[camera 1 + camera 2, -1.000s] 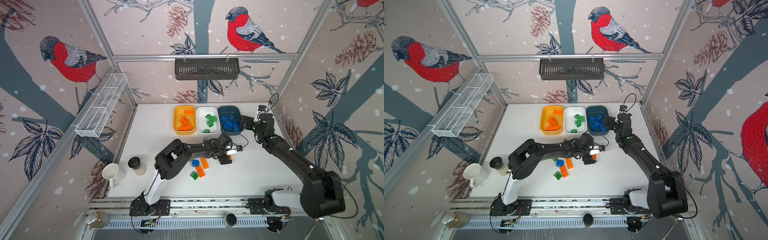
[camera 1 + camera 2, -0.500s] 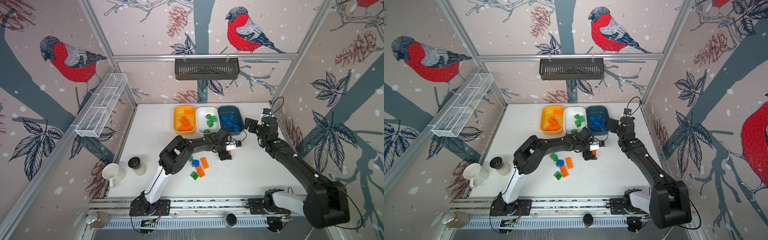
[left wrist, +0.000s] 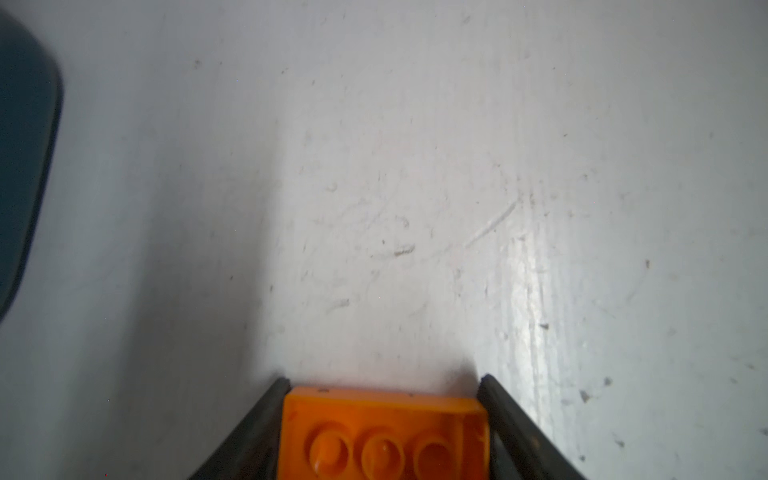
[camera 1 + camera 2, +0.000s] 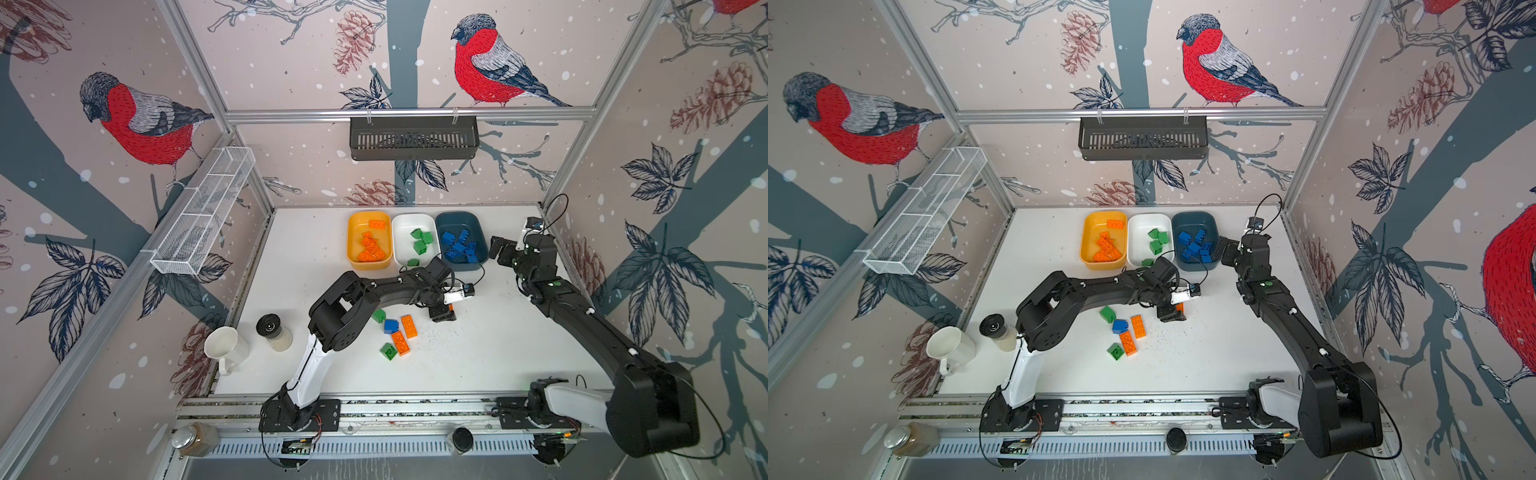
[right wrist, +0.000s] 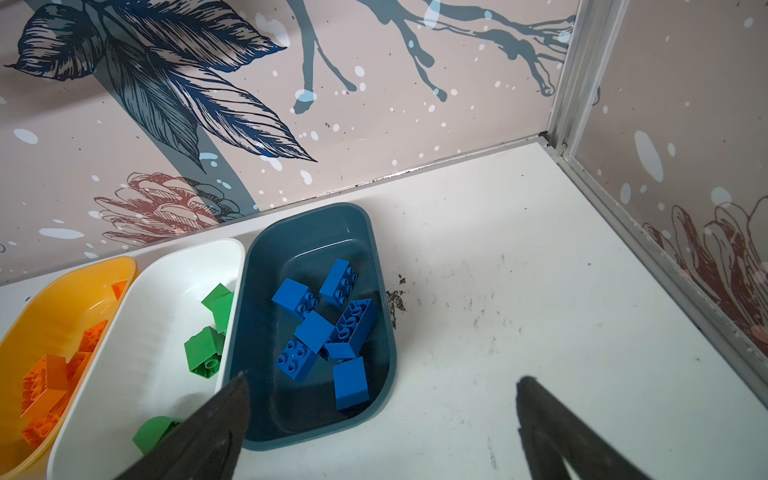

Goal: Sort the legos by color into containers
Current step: 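Lower the left gripper onto the lone orange brick and close it, then carry the orange brick into the yellow bin and open the left gripper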

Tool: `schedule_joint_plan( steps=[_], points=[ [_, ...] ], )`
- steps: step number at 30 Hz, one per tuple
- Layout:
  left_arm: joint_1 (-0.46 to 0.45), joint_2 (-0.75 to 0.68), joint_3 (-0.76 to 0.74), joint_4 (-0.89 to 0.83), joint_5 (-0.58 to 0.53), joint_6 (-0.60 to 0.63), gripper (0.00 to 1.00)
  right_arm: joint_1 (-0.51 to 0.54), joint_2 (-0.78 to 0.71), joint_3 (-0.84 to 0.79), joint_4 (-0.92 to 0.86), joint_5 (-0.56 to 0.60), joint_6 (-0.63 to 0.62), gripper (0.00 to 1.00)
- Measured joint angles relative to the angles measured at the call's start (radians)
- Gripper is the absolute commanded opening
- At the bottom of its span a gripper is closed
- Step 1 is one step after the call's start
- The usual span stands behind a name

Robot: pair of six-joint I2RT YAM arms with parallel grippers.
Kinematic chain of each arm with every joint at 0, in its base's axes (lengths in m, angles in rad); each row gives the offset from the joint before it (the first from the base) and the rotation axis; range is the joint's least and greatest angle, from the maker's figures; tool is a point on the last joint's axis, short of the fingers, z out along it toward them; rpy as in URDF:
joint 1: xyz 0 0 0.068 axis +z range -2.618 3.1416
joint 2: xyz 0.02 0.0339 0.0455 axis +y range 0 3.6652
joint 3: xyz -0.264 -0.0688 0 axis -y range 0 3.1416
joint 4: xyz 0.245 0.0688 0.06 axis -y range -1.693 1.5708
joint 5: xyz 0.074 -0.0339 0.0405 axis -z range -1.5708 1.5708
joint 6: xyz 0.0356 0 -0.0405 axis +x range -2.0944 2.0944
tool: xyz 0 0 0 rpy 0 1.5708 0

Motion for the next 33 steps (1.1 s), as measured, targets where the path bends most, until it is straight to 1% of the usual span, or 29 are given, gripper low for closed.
schedule_joint_plan(
  steps=[4, 9, 16, 20, 23, 27, 29, 33],
  points=[
    [0.028, -0.096, -0.130, 0.046, -0.048, -0.056, 0.68, 0.013, 0.000, 0.000, 0.001, -0.026, -0.005, 0.99],
    [0.073, -0.236, -0.282, 0.155, -0.073, -0.159, 0.68, 0.051, 0.012, 0.004, 0.014, -0.050, -0.008, 0.99],
    [0.181, -0.473, -0.468, 0.338, -0.101, -0.335, 0.68, 0.107, 0.075, 0.050, 0.025, -0.058, -0.024, 1.00],
    [0.241, -0.595, -0.552, 0.443, -0.186, -0.418, 0.70, 0.139, 0.100, 0.071, 0.019, -0.043, -0.029, 0.99],
    [0.291, -0.637, -0.565, 0.486, -0.221, -0.452, 0.69, 0.156, 0.103, 0.079, 0.019, -0.031, -0.029, 1.00],
    [0.373, -0.643, -0.565, 0.525, -0.284, -0.518, 0.69, 0.159, 0.095, 0.074, 0.022, -0.007, -0.027, 0.99],
    [0.410, -0.621, -0.552, 0.529, -0.324, -0.558, 0.69, 0.159, 0.080, 0.063, 0.026, 0.009, -0.023, 1.00],
    [0.463, -0.543, -0.487, 0.518, -0.361, -0.634, 0.69, 0.159, 0.061, 0.050, 0.034, 0.036, -0.002, 0.99]
  ],
)
